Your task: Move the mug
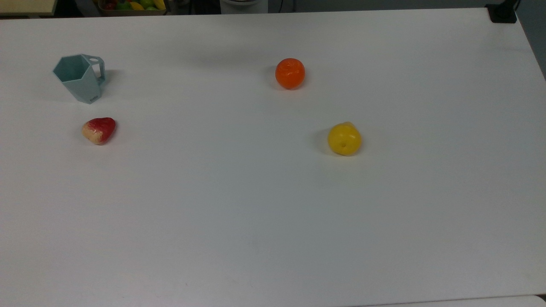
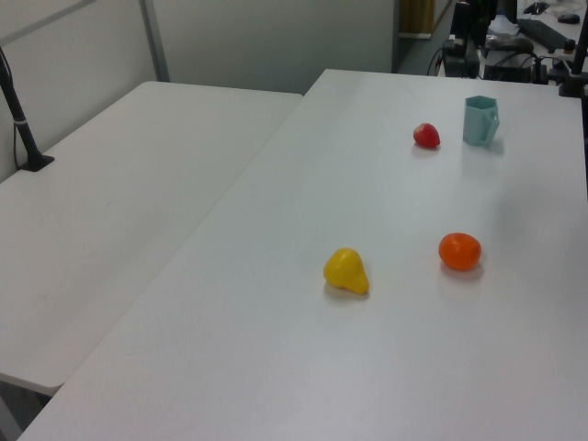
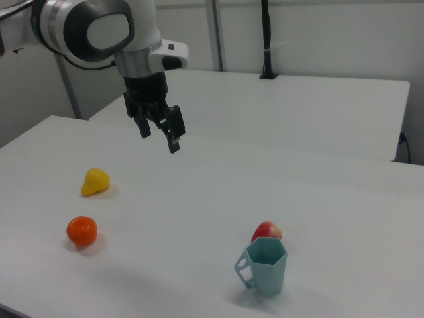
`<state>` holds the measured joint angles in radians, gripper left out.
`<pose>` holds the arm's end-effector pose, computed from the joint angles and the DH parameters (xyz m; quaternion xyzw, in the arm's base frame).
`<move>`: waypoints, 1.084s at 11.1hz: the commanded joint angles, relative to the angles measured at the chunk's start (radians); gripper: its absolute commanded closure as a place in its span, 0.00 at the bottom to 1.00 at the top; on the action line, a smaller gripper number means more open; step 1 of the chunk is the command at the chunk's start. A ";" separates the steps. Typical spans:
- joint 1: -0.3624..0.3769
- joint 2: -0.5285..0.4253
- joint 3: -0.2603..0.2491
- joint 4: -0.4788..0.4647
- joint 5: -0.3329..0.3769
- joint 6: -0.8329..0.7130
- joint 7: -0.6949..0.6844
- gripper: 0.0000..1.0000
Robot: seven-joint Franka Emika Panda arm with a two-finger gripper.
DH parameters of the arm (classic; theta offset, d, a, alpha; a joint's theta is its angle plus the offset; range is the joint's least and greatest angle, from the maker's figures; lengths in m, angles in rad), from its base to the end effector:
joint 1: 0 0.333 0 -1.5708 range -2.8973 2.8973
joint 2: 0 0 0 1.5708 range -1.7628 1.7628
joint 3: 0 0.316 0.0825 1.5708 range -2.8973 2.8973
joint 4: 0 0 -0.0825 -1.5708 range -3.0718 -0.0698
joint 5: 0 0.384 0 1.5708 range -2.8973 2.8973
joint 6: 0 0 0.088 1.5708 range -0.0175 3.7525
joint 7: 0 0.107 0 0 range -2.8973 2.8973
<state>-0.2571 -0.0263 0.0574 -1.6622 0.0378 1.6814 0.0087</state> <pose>0.5453 -0.1062 0.6056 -0.9940 0.1056 -0.0243 0.0158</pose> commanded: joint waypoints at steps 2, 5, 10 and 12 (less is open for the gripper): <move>0.015 0.002 -0.005 0.016 -0.023 -0.025 -0.010 0.00; 0.015 0.014 -0.001 0.018 -0.015 -0.012 0.002 0.00; -0.001 0.011 -0.013 0.039 -0.018 -0.023 -0.012 0.00; -0.034 0.011 -0.017 0.065 -0.009 -0.022 -0.010 0.00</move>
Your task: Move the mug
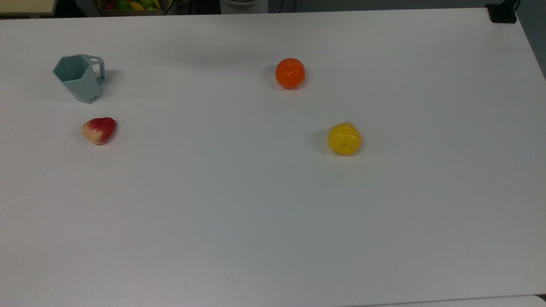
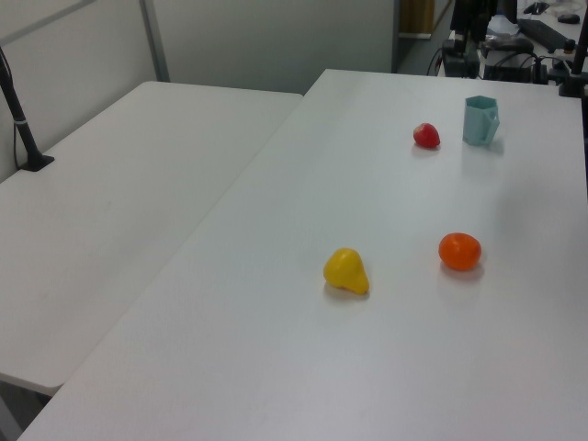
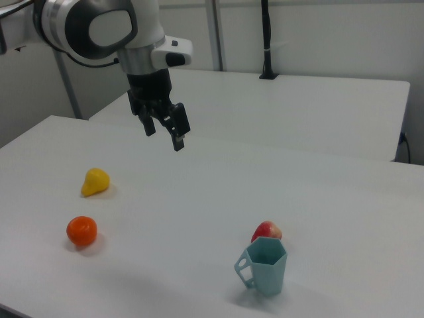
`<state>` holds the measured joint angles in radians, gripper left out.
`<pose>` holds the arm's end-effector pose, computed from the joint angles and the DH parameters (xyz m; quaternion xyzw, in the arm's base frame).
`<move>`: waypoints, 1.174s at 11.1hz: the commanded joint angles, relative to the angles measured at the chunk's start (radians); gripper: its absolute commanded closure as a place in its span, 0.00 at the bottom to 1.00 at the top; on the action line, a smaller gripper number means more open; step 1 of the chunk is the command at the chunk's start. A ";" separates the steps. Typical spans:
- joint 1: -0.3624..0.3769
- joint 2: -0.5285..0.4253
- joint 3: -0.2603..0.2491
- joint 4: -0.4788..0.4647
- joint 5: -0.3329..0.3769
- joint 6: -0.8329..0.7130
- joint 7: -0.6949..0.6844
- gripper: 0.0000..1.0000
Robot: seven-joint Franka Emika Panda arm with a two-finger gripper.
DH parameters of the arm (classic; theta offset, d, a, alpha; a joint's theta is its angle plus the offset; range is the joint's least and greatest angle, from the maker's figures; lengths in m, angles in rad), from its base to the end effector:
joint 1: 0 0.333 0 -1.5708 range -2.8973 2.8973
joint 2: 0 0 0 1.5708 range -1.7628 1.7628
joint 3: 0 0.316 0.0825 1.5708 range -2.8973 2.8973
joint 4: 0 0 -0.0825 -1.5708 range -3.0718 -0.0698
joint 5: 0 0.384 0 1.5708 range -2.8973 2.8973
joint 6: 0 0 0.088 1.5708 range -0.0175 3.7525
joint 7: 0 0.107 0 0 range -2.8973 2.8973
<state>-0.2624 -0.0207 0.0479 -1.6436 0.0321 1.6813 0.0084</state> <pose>0.5458 -0.1154 0.6114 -0.9931 0.1124 -0.0306 0.0124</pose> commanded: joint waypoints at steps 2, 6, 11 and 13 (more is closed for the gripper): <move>-0.038 0.013 -0.008 0.056 0.000 -0.019 -0.008 0.00; -0.044 0.025 -0.008 0.048 0.060 -0.043 0.043 0.00; -0.181 0.086 -0.013 0.041 0.052 -0.040 0.239 0.00; -0.219 0.093 -0.013 -0.016 0.055 0.009 0.240 0.00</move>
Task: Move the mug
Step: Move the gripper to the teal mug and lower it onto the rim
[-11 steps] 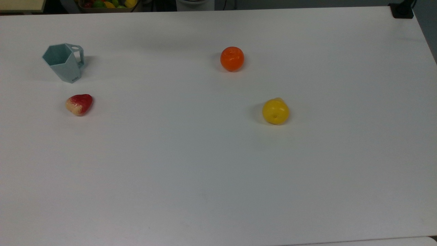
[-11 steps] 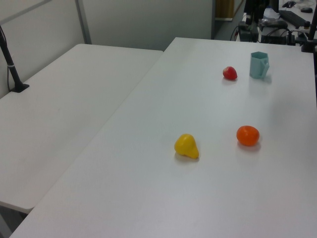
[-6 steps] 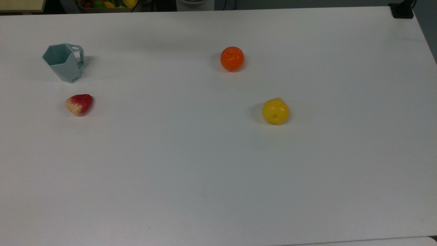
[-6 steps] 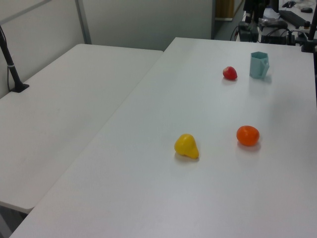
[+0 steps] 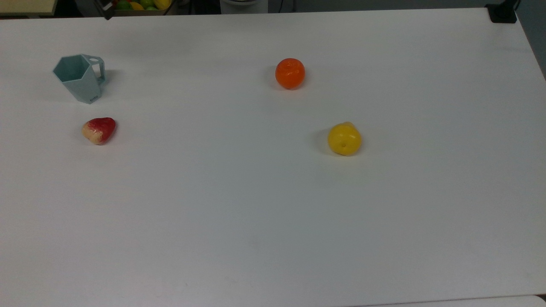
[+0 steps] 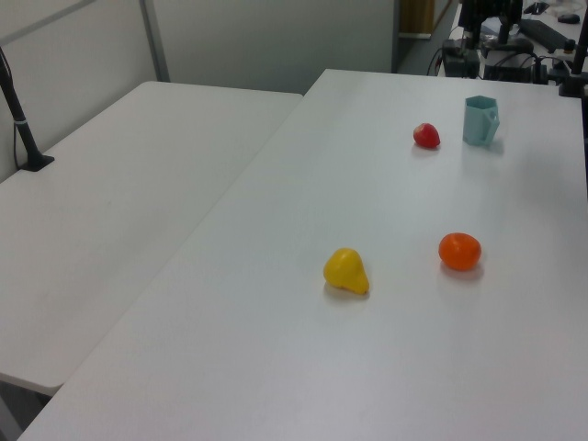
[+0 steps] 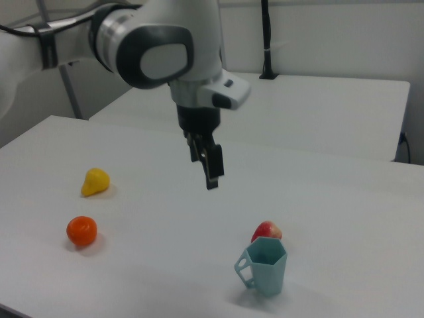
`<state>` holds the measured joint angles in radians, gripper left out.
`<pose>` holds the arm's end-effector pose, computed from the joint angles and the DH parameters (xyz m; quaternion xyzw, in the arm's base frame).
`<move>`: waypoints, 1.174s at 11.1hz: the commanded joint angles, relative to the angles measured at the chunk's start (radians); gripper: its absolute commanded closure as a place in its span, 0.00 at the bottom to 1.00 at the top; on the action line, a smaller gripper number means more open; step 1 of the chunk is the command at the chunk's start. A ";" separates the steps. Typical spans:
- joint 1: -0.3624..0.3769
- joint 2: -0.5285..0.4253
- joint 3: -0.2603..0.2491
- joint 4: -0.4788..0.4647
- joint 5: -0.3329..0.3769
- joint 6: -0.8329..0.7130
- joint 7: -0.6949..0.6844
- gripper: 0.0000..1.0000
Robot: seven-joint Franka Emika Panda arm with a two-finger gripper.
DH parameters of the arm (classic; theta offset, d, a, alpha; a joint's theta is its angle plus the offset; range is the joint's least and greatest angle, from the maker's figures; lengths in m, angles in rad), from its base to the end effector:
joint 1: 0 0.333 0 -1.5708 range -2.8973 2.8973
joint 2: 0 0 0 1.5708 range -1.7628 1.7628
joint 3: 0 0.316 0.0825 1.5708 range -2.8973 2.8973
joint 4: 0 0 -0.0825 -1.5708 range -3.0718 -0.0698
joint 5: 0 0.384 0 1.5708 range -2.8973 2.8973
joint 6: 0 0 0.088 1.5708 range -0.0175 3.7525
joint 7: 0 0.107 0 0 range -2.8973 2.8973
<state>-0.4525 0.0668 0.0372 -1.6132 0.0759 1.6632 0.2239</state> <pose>0.5337 -0.2279 0.5748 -0.9474 0.3176 0.0046 0.0396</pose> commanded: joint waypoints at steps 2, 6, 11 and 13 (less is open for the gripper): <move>-0.072 -0.008 -0.002 -0.187 0.009 0.184 0.023 0.00; -0.098 -0.077 -0.005 -0.460 -0.019 0.456 -0.027 0.00; -0.097 -0.074 -0.005 -0.597 -0.057 0.702 -0.028 0.10; -0.089 -0.055 -0.005 -0.610 -0.059 0.747 -0.028 0.11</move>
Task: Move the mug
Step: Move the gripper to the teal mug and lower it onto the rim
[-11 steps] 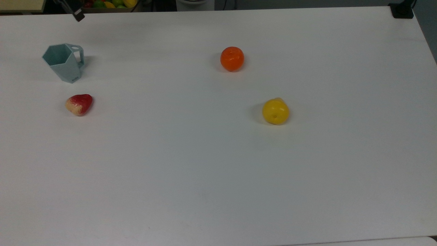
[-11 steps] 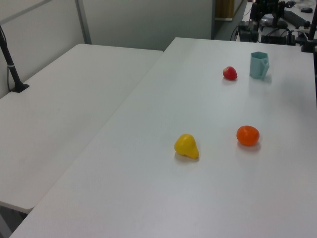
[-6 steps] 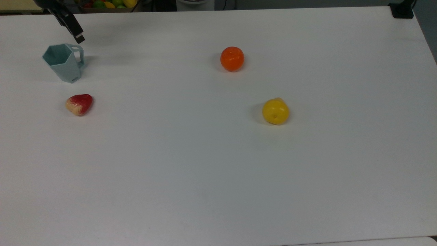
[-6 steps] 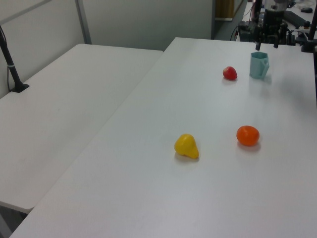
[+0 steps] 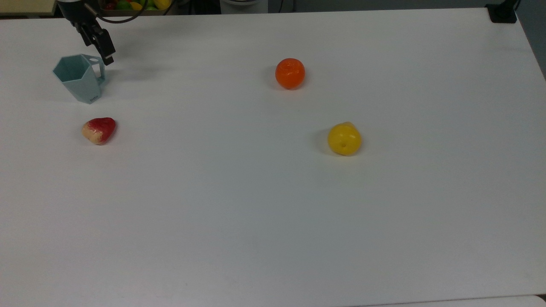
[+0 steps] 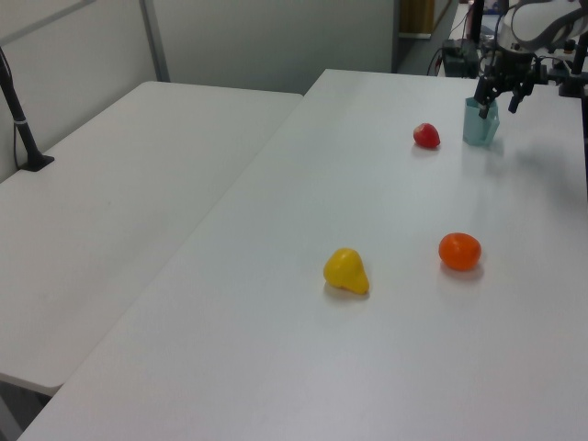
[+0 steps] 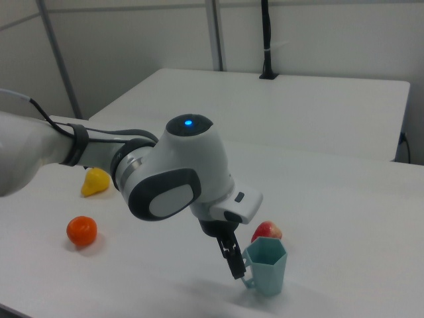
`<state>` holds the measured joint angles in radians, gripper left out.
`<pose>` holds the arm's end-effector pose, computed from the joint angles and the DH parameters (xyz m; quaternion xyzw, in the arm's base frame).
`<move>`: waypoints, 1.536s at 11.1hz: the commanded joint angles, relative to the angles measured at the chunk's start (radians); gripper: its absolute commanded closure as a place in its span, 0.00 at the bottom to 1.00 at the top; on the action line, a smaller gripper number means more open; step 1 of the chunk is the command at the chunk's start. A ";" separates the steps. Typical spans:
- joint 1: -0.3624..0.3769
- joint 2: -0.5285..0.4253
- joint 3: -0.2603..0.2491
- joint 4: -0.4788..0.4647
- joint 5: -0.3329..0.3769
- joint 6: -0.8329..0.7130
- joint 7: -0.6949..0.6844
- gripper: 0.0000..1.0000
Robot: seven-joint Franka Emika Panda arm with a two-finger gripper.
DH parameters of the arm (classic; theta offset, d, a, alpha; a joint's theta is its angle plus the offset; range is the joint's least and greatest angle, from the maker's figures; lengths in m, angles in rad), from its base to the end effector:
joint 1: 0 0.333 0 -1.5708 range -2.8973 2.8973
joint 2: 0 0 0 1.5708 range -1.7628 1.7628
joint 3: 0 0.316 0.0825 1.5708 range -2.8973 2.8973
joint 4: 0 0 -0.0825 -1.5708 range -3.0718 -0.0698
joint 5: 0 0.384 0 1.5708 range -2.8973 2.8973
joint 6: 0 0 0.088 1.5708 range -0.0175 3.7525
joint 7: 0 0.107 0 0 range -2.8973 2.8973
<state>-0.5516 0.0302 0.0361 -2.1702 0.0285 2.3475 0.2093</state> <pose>0.4819 -0.2727 0.3940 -0.9291 0.3622 -0.0744 0.0001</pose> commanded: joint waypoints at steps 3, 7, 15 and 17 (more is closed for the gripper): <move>0.018 0.017 -0.004 -0.053 -0.050 0.091 -0.005 0.17; 0.018 0.042 -0.004 -0.046 -0.050 0.144 -0.001 0.23; 0.018 0.063 -0.004 -0.048 -0.065 0.173 -0.001 0.44; 0.018 0.063 -0.004 -0.048 -0.065 0.173 -0.001 0.57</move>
<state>-0.5445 0.1002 0.0374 -2.2032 -0.0229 2.4922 0.2052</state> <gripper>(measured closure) 0.436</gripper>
